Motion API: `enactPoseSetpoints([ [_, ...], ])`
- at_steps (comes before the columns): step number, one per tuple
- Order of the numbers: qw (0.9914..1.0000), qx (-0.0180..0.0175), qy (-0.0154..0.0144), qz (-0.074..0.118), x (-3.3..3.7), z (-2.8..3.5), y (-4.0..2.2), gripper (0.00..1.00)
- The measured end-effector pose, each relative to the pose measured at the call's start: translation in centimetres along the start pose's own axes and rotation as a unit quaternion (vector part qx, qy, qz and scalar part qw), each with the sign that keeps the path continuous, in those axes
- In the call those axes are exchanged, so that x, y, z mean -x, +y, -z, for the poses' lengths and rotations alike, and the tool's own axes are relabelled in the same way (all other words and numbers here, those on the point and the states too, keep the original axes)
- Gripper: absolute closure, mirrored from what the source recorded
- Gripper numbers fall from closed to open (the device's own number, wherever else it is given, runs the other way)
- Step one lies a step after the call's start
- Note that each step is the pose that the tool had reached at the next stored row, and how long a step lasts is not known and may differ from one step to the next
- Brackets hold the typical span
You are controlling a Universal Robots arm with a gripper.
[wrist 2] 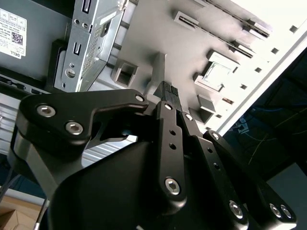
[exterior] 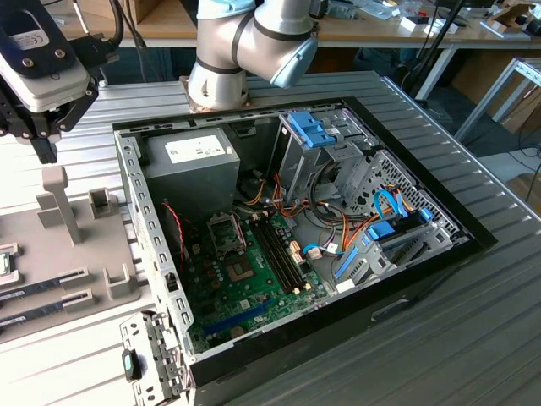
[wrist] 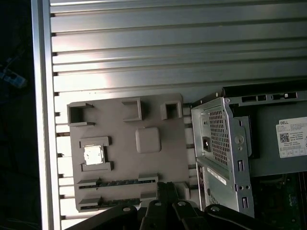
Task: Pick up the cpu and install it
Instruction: 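Reach for the cpu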
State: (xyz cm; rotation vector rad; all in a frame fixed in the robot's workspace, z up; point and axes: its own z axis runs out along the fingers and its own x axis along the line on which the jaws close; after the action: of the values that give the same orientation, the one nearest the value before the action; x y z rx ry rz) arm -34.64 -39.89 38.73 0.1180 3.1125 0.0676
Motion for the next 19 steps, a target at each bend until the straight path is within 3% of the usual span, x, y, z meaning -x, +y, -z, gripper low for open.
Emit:
enactPoseSetpoints([
  [19, 1.00000, 0.0000, 0.0000, 0.000, -0.58, -0.04, -0.05, 0.89],
])
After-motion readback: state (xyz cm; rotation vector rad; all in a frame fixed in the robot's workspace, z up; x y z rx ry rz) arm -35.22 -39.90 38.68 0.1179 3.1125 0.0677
